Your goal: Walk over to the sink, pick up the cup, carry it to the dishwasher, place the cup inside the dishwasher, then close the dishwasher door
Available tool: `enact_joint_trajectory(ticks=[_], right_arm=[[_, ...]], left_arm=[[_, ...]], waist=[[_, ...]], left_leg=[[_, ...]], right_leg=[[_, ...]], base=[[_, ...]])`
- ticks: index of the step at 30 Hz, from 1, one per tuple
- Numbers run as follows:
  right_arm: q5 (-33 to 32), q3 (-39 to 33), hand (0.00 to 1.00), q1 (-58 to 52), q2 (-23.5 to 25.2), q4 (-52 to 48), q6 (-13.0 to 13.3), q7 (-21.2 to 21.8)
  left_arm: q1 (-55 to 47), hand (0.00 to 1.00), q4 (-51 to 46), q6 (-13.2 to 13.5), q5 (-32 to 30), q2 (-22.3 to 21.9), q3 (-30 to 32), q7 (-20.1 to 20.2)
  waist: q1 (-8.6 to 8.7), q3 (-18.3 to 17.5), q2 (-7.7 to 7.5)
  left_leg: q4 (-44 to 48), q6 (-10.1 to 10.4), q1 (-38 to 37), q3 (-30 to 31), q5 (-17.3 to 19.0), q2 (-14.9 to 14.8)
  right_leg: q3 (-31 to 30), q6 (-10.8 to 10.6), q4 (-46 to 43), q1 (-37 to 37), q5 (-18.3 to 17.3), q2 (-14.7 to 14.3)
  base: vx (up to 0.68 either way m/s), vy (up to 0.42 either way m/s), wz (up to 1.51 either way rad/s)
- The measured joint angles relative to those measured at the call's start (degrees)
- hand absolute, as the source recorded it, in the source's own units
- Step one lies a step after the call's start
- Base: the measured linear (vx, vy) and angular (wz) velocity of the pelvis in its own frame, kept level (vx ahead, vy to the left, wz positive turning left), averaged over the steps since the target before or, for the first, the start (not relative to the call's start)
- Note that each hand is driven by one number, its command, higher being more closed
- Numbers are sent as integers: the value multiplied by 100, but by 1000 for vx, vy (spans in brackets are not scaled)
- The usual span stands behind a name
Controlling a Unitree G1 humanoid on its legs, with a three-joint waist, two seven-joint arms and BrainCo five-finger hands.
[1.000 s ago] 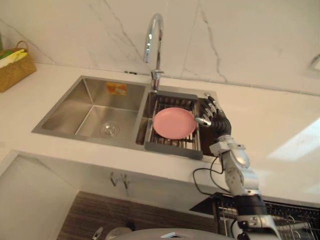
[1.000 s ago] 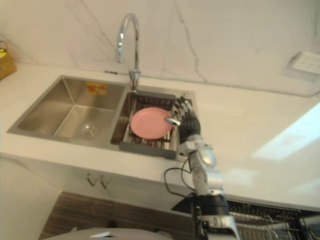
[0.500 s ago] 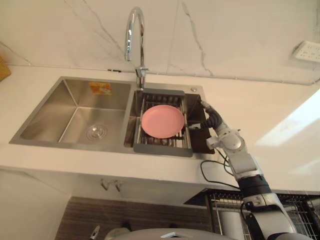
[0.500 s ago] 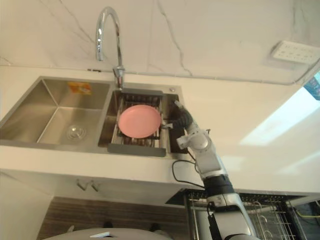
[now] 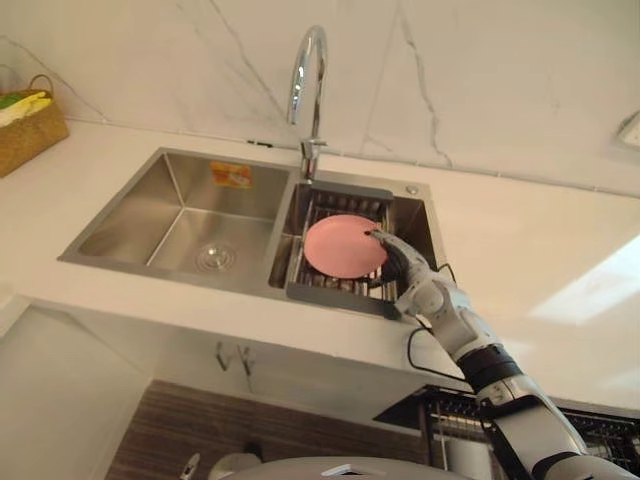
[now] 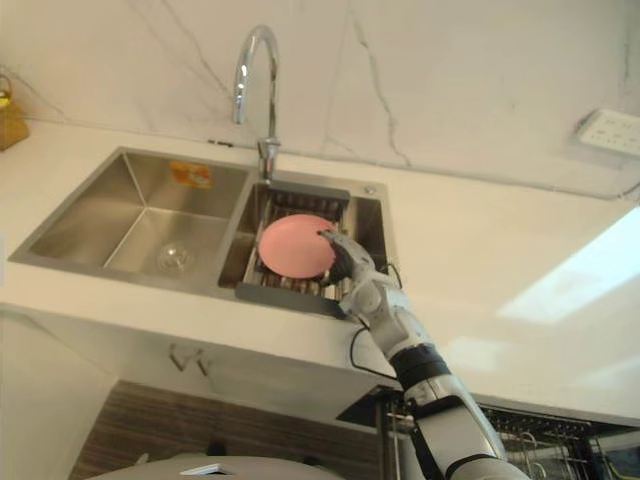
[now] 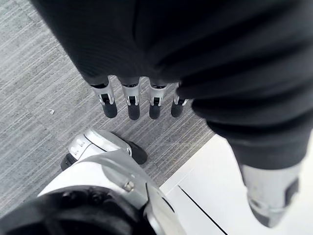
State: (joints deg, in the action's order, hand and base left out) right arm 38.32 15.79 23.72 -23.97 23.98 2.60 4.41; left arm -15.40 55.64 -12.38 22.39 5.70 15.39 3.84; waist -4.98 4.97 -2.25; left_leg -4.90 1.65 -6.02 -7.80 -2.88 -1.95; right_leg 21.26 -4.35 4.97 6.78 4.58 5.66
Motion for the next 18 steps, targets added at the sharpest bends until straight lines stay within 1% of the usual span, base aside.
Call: enact_joint_trajectory(ticks=[2,5,7,11,13,16,18], right_arm=[[406,149,0,1,-32,-1,270,-95],[768,411,0,1,-76,-2,493,-232],[941,505,0,1,-152,-2,584,-245],[1000,708,0,35,-219,15,618,-252],[1112,869,0,135,-262,304,616,-258],[1164,883,0,209,-281,504,610,-283],[1165,906,0,326,-283,696,594,-403]], left_arm=[[2,0,-14,-18,9,28,-38,-120],[5,0,-17,-19,2,64,-37,-208],[6,0,-35,-22,3,68,-38,-234],[13,0,-60,-48,2,75,-56,-236],[15,0,-80,-64,1,98,-101,-231],[16,0,-102,-59,-4,113,-195,-221],[17,0,-108,-52,-8,113,-216,-219]], waist=[[-6,11,-32],[-3,12,-90],[-12,0,-108],[-59,-5,-114],[-69,-3,-113],[-110,0,-107],[-138,7,-97]], left_leg=[[-1,1,-2,21,0,8],[-1,6,33,92,-5,17],[-1,5,61,130,-7,26],[0,-16,98,177,-28,38],[0,-68,90,270,-65,54],[0,-70,105,337,-68,73],[0,-75,106,370,-72,90]], right_leg=[[26,21,0,18,-13,9],[128,26,0,23,-18,21],[159,13,-1,23,-20,27],[237,15,-21,39,0,39],[333,6,-34,99,-5,49],[437,-17,-35,131,-25,66],[469,-25,-36,150,-31,82]], base=[[-6,21,4],[9,12,10],[34,11,12],[58,10,9],[59,8,23],[30,12,17],[22,21,11]])
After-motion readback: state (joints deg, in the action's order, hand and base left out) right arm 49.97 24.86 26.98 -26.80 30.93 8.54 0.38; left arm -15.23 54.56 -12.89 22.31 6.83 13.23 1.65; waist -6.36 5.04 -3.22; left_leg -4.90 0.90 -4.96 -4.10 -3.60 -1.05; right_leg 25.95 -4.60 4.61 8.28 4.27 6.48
